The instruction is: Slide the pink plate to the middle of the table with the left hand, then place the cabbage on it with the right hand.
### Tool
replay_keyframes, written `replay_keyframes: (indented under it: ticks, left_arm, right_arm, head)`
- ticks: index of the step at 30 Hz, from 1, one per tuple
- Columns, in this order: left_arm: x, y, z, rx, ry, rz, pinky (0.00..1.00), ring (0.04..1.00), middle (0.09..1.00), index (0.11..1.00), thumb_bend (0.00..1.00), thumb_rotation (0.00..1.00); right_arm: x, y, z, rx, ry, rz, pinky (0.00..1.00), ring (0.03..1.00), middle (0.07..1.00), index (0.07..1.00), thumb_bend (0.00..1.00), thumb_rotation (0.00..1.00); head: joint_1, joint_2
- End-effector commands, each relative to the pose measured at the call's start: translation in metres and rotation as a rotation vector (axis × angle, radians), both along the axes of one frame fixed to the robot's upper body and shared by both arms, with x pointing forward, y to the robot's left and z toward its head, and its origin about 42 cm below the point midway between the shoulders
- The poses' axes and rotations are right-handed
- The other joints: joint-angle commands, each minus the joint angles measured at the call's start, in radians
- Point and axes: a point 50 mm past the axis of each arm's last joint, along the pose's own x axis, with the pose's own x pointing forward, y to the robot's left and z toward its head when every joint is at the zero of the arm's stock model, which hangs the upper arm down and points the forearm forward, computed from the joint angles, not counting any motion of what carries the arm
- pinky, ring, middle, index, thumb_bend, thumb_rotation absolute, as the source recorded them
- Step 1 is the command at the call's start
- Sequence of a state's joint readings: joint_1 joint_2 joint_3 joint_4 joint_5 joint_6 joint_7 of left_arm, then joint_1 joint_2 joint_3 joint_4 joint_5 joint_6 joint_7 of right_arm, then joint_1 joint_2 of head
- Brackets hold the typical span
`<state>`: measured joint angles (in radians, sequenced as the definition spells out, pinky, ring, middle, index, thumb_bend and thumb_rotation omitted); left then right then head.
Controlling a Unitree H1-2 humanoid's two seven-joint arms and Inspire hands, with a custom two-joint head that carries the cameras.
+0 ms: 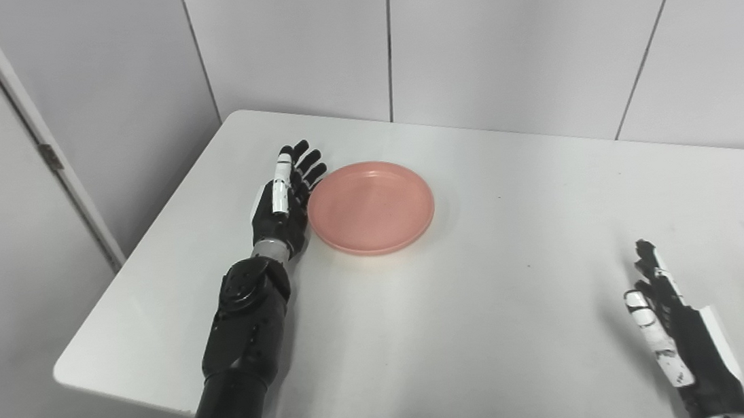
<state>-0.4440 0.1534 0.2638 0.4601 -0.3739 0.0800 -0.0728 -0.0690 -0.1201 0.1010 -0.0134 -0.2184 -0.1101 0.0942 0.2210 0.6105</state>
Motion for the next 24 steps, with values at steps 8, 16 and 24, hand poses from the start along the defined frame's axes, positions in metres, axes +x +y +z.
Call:
replay_keyframes:
  ticks: [8, 16, 24]
  left_arm:
    - [0.000, -0.028, 0.004, -0.030, 0.010, -0.105, 0.91, 0.891, 0.897, 0.888, 0.41, 1.00]
    - [-0.006, -0.049, 0.007, -0.051, 0.012, -0.183, 0.90, 0.900, 0.910, 0.907, 0.40, 1.00]
    - [-0.015, -0.076, 0.013, -0.069, 0.017, -0.267, 0.92, 0.917, 0.920, 0.912, 0.38, 1.00]
  right_arm:
    - [-0.005, 0.019, -0.011, 0.025, 0.018, -0.001, 0.94, 0.968, 0.983, 0.980, 0.36, 1.00]
    - [-0.005, 0.027, -0.013, 0.013, 0.023, 0.001, 0.94, 0.965, 0.975, 0.981, 0.35, 1.00]
    - [-0.005, 0.035, -0.013, 0.010, 0.023, 0.001, 0.93, 0.962, 0.974, 0.979, 0.32, 1.00]
  head:
    - [-0.082, 0.017]
    - [-0.158, 0.029]
    - [-0.234, 0.041]
